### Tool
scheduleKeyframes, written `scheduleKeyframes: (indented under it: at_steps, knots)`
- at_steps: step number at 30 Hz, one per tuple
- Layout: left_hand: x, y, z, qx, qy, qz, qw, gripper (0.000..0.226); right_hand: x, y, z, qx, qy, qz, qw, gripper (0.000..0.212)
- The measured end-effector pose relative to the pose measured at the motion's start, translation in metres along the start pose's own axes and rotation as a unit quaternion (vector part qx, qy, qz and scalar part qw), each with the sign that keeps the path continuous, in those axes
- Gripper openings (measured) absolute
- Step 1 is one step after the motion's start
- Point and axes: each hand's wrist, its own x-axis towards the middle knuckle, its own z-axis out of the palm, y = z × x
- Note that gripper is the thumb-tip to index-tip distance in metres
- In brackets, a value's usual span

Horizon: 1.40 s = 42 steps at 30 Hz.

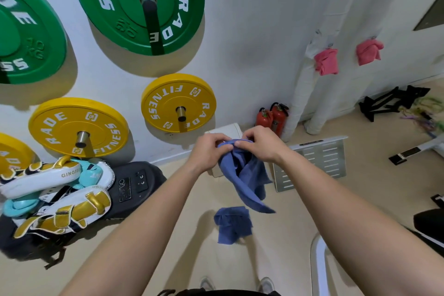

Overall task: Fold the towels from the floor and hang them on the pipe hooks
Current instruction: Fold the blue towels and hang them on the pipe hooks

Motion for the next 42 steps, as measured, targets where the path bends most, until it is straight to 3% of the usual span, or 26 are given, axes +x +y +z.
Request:
scheduleKeyframes:
  at_steps: [7,17,22,27,35,37,41,42]
  knots:
    - [0.015,-0.001,-0.043,0.071,0.085,-0.008,0.994,0.010,-0.013,0.036,0.010,0.000,-0.053,0.043,0.998,0.022]
    - [0.020,-0.033,-0.080,0.146,0.122,-0.071,0.979,0.006,-0.035,0.069,0.011,-0.020,-0.026,0.141,0.989,0.026]
    - [0.015,-0.034,-0.068,0.155,0.141,-0.113,0.971,0.009,-0.033,0.056,0.009,-0.015,0.027,0.137,0.990,0.032]
    - [0.004,-0.026,-0.031,0.076,0.107,-0.128,0.983,0.024,-0.022,0.023,0.015,0.063,-0.012,0.052,0.997,0.009]
    - [-0.011,-0.003,0.003,-0.029,-0.037,-0.082,0.995,0.020,-0.015,0.002,0.016,0.115,-0.093,0.054,0.987,0.035]
    - [-0.015,0.002,0.004,-0.051,-0.040,-0.089,0.994,0.021,-0.016,0.004,0.015,0.105,-0.097,0.038,0.989,0.033]
    - [-0.016,0.008,0.005,-0.059,-0.022,-0.096,0.993,0.017,-0.015,0.004,0.014,0.085,-0.061,0.021,0.994,0.005]
    - [-0.016,0.010,0.005,-0.058,-0.017,-0.096,0.994,0.015,-0.013,0.005,0.014,0.063,-0.048,0.011,0.997,0.010]
